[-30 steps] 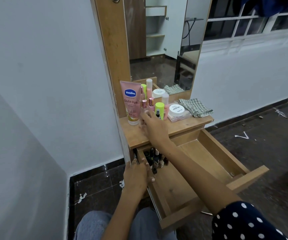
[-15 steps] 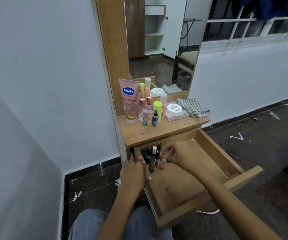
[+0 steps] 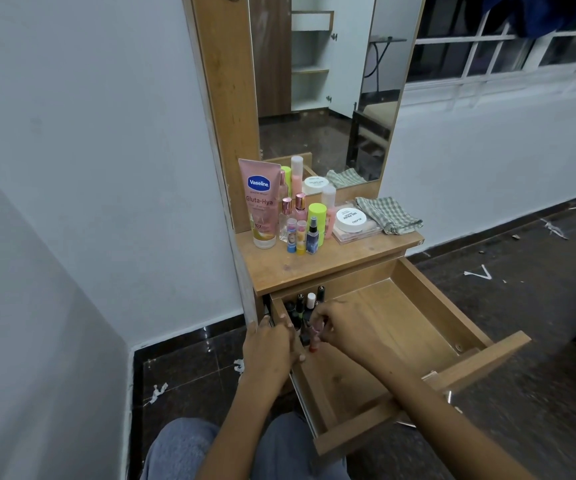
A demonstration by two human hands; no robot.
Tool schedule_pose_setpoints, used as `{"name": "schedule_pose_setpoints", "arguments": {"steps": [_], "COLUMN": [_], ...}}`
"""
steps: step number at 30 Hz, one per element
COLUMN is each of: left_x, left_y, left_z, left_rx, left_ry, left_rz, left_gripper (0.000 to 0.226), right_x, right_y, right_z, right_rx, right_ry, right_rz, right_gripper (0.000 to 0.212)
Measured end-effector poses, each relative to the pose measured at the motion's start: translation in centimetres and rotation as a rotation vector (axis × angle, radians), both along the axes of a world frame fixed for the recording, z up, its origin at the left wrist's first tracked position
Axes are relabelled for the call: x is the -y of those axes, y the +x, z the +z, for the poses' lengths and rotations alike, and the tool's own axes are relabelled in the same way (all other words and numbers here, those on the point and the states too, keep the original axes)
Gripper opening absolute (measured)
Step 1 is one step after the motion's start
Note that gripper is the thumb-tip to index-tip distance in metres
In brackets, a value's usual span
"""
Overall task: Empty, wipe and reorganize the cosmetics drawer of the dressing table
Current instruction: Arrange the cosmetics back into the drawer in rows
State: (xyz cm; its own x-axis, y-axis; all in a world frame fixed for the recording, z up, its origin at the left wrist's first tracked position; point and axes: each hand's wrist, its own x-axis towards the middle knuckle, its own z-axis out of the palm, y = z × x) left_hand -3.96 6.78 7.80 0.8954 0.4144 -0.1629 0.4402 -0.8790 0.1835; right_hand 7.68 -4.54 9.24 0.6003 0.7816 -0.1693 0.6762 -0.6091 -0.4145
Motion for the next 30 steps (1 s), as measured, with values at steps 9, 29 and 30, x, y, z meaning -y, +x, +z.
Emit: {"name": "schedule_pose_setpoints", "arguments": {"steps": [9, 29, 30], "left_x": [-0.1, 0.1, 0.1], "left_y": [-0.1, 0.3, 0.3], "left_z": [0.0, 0.8, 0.8], "left_rx": [-0.003, -0.026, -0.023], "left_ry": [0.026, 0.004, 0.006], "left_rz": [-0.008, 0.032, 0.030], "left_gripper": [0.055, 0.066, 0.065], "right_x": [0.4, -8.3, -8.1], "right_y": [0.0, 4.7, 4.5], "right_z": [1.1, 4.5, 4.6], "right_rx": [0.113, 0.657, 0.671], "right_ry": [-0.042, 0.502, 0.532], "right_rz": [0.042, -0.249, -0.239], "right_gripper": [0.029, 0.028, 0.026]}}
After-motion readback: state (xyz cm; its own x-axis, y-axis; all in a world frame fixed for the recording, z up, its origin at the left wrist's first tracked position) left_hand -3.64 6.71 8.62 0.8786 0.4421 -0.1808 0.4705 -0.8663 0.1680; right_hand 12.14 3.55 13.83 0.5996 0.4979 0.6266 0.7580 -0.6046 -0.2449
